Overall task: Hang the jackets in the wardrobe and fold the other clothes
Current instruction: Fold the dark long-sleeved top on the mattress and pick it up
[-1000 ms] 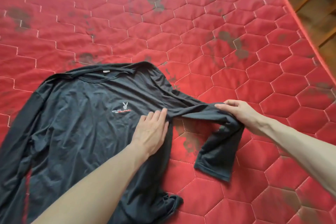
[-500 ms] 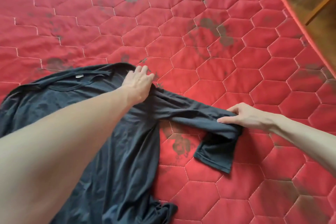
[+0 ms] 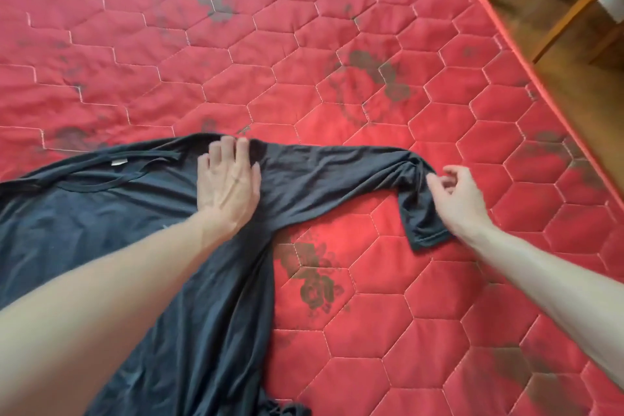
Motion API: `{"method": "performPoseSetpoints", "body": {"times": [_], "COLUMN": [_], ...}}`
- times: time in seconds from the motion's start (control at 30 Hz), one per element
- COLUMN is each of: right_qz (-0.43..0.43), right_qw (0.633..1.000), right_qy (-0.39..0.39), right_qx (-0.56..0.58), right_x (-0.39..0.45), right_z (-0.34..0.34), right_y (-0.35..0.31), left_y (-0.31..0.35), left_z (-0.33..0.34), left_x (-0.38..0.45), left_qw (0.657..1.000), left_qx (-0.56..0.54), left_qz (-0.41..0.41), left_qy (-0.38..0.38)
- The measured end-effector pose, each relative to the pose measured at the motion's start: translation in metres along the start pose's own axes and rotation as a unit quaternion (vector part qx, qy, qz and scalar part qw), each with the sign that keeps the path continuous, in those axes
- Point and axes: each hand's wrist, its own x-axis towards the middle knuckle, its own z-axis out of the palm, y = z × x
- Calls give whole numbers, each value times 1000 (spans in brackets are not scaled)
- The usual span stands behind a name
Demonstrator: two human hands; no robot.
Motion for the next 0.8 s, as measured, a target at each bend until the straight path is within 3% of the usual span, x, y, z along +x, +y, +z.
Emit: {"method": "performPoseSetpoints", "body": {"times": [0.13, 0.23, 0.33, 0.43, 0.5, 0.67, 0.8], "right_qz": [26, -32, -78, -54, -9, 142, 154], "right_qw": [990, 977, 971, 967, 968, 985, 979], "right_qy": [-127, -179, -103, 70, 152, 86, 82], "right_qx": [-49, -109, -200, -238, -199, -39, 101], "right_x": [-15, -7, 17, 51, 70, 85, 89], "right_z": [-1, -21, -50, -78, -89, -65, -43], "right_y": [19, 21, 17, 19, 24, 42, 38], "left_y": [17, 24, 27, 24, 22, 34, 63], "left_z": [24, 34, 36, 36, 38, 40, 44], "left_x": [-48, -66, -72, -69, -65, -54, -50], "left_qw": [996, 995, 996, 997, 997, 991, 986], "left_qx": [-10, -4, -5, 2, 8, -19, -14], "left_qz": [82, 96, 76, 57, 66, 113, 130], "left_qy": [16, -20, -38, -51, -41, -74, -99]}}
